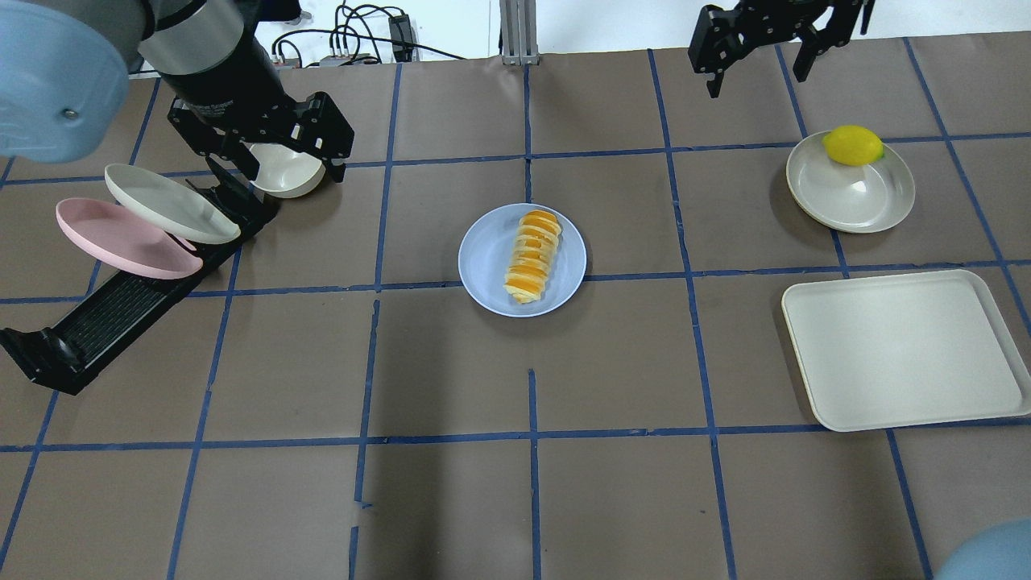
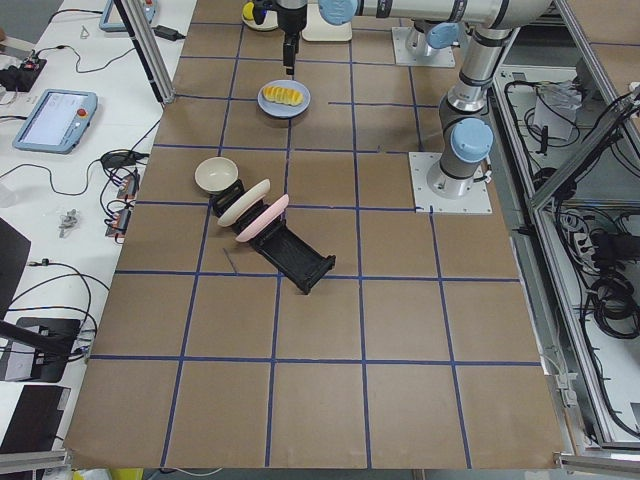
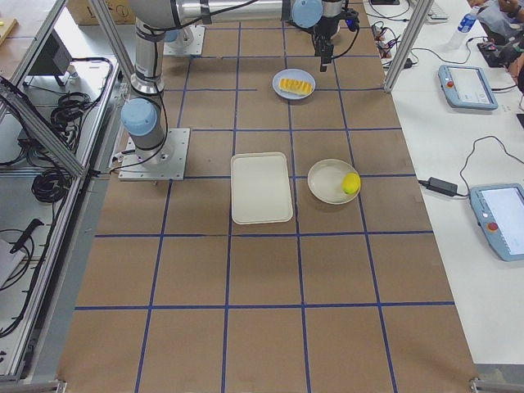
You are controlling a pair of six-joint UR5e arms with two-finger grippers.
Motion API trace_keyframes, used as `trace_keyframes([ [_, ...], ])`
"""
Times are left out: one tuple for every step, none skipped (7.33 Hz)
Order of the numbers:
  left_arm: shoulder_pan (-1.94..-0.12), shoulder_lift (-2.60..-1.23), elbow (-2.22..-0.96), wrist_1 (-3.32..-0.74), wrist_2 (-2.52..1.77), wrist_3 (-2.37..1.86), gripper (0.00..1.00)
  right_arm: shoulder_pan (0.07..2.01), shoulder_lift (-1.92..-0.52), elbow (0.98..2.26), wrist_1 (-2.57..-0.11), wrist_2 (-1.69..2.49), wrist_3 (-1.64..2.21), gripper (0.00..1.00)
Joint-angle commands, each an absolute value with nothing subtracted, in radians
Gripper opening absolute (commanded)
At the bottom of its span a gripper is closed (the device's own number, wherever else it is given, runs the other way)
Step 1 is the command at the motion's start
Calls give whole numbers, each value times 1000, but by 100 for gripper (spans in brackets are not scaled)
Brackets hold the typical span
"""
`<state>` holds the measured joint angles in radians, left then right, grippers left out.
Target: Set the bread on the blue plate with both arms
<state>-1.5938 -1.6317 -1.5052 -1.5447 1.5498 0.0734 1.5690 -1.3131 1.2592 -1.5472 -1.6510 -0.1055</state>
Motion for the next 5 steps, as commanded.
trace_keyframes([
  [-1595,-1629,-1508,-1539,1549,61,100,1557,-1423,1360,-1542,-1626,-117,100],
  [-1597,-1621,-1509,-1543,1552,45,100,1559,-1487,1423,-1548,-1621,-112,100],
  [-1597,-1624,-1508,-1548,1554,46,100,1568,-1534,1463,-1554,-1609,-107,100],
  [-1597,-1629,-1508,-1540,1552,46,100,1568,-1549,1500,-1555,-1588,-107,100],
  [-1597,-1629,-1508,-1539,1551,48,100,1569,-1555,1520,-1554,-1588,-106,100],
])
